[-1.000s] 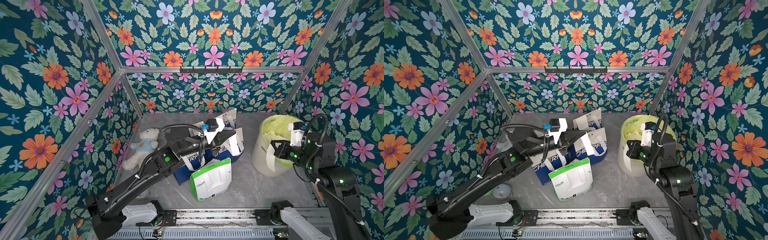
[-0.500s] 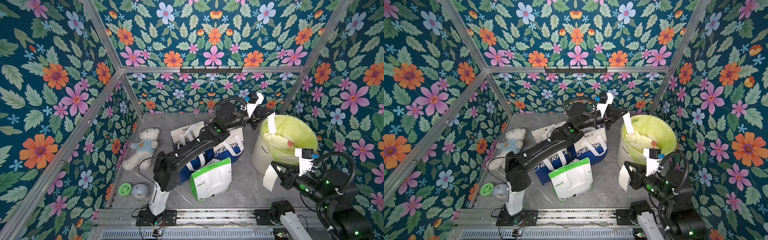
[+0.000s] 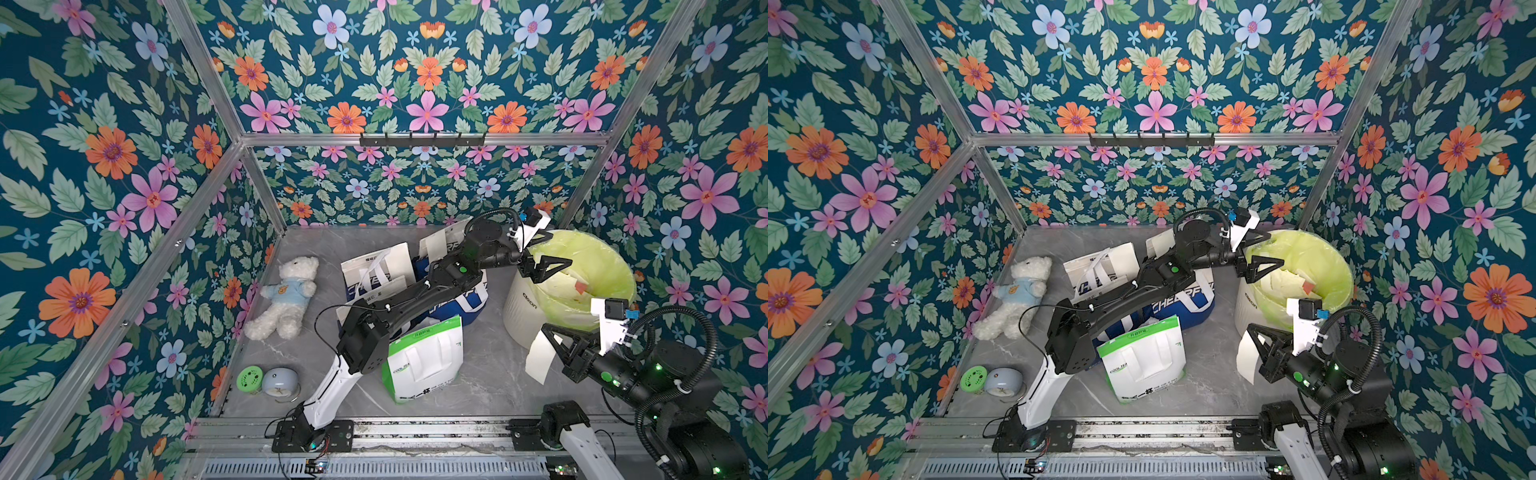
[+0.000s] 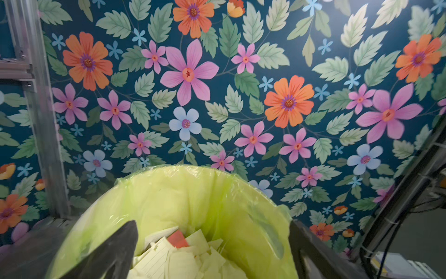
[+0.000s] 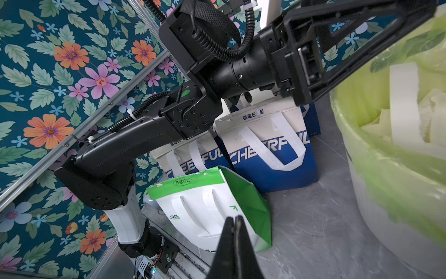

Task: Shred takeout receipts and throw away
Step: Place the takeout receipt in the trash bin, then shred the takeout receipt.

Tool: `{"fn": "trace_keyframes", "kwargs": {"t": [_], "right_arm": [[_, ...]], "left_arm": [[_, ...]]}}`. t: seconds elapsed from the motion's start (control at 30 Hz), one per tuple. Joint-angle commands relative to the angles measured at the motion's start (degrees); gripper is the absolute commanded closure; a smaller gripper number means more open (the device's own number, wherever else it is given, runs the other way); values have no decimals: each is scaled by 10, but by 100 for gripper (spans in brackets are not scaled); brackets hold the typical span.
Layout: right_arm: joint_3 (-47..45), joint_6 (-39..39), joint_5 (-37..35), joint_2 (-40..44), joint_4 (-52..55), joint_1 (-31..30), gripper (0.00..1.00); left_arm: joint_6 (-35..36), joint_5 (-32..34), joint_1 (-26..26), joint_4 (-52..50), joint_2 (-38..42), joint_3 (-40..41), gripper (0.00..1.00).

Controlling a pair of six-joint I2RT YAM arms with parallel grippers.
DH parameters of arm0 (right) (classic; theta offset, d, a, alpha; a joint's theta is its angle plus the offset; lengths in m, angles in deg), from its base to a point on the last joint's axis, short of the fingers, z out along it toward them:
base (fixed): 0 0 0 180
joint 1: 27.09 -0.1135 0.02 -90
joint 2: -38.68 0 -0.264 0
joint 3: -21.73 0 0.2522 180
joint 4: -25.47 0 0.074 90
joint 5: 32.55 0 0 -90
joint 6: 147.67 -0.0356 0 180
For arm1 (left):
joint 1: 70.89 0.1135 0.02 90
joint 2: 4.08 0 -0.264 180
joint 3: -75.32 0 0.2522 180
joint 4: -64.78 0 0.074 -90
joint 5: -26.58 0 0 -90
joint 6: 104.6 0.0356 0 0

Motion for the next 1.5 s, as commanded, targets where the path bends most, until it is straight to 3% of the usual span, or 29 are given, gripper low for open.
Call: {"fn": "trace_keyframes", "kwargs": {"t": [0.0,0.17,0.37,0.47,0.6,0.8,1.0,1.13,1.27,1.47], "right_arm": [[-2,-6,-4,-9,-22,0,100],[12,-14,-31,-25,-28,0,100],[48,-26,-53,-78,-46,0,100],[47,-56,-29,-102,-101,0,100],[7,-138,29,-118,-239,-1,100],[-48,-278,88,-142,-479,0,100],[-58,-347,104,-167,-614,0,100],[-57,-364,116,-173,-642,0,100],[-56,-370,123,-174,-649,-1,100],[-54,-360,113,-172,-643,0,100]], "left_arm": [[54,22,0,-8,28,15,1],[91,13,1,-17,79,59,1],[126,-36,13,59,241,257,1],[89,-81,23,130,333,381,5],[-16,-114,28,295,429,539,9],[-110,-66,28,459,489,668,7],[-218,-38,28,610,446,680,9],[-287,-15,28,694,401,666,16],[-332,-12,28,709,366,637,28],[-338,-15,25,678,355,618,44]]}}
